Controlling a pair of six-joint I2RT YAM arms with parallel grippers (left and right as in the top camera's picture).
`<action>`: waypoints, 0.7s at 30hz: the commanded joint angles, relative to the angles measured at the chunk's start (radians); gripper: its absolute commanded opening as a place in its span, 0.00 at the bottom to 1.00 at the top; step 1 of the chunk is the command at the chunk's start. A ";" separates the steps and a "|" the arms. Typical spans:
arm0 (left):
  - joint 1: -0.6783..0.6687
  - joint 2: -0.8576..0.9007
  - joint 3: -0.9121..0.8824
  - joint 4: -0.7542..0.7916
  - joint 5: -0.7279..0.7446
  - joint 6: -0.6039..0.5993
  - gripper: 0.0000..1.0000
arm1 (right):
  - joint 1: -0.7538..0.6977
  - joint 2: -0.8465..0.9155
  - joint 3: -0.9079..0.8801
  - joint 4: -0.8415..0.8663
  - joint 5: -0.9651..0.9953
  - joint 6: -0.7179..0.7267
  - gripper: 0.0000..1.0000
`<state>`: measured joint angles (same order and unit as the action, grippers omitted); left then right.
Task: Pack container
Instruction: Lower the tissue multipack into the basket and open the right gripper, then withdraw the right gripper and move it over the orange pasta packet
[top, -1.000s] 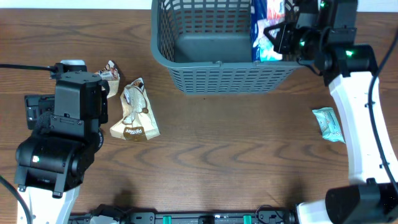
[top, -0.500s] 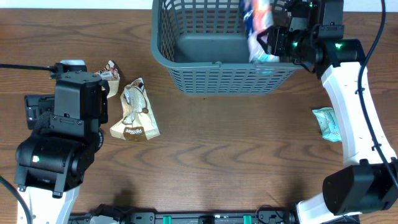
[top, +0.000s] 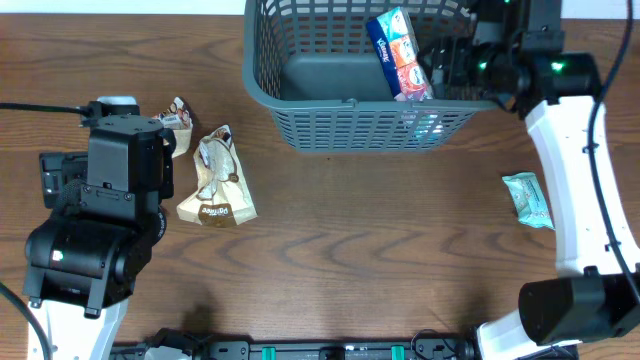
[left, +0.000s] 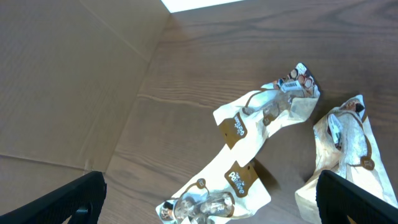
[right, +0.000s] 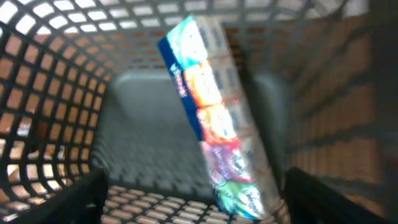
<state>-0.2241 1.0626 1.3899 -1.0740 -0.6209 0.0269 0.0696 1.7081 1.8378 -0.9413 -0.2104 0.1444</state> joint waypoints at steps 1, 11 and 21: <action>0.006 0.001 0.015 -0.003 -0.016 -0.005 0.99 | -0.004 -0.017 0.187 -0.072 0.155 -0.030 0.87; 0.006 0.001 0.015 -0.011 -0.016 -0.005 0.99 | -0.163 -0.017 0.635 -0.484 0.314 -0.011 0.99; 0.006 0.001 0.015 -0.014 -0.016 -0.005 0.99 | -0.354 -0.014 0.629 -0.740 0.395 0.056 0.99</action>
<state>-0.2241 1.0626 1.3899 -1.0851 -0.6212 0.0269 -0.2497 1.6863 2.4798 -1.6722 0.1375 0.1711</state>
